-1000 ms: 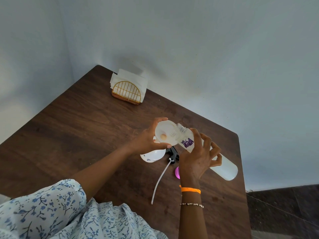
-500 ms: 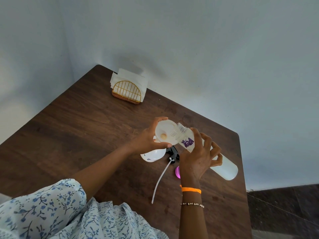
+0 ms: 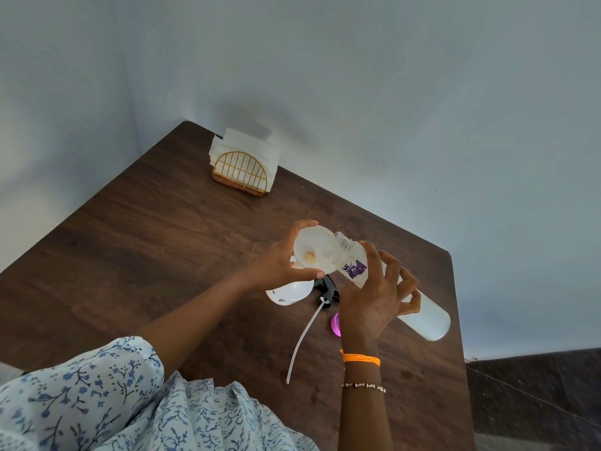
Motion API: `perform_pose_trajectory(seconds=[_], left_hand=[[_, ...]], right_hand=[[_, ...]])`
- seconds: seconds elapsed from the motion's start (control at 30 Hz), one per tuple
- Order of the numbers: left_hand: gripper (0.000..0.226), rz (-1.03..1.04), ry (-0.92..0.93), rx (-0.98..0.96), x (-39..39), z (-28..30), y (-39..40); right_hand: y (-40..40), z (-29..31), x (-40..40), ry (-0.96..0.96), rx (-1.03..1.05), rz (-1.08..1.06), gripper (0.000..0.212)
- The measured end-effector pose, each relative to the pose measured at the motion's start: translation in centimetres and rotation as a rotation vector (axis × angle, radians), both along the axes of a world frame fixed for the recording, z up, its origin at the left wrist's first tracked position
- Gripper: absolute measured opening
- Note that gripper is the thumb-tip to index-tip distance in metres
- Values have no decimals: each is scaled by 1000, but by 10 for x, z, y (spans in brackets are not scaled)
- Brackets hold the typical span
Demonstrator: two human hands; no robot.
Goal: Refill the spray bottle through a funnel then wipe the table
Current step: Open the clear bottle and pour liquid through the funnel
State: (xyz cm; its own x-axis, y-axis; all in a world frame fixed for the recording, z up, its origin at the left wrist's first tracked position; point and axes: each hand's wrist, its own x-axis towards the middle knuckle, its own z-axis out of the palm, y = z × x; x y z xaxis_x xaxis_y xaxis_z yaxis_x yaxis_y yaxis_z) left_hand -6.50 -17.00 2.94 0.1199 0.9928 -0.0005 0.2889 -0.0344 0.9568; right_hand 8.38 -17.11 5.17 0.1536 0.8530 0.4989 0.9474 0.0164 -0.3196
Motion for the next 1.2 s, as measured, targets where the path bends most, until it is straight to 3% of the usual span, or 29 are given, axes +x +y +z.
perform_pose_trajectory(seconds=[1.2], left_hand=[[86, 0, 34, 3, -1, 0, 2]], right_hand=[[-1, 1, 0, 17, -10, 5, 69]])
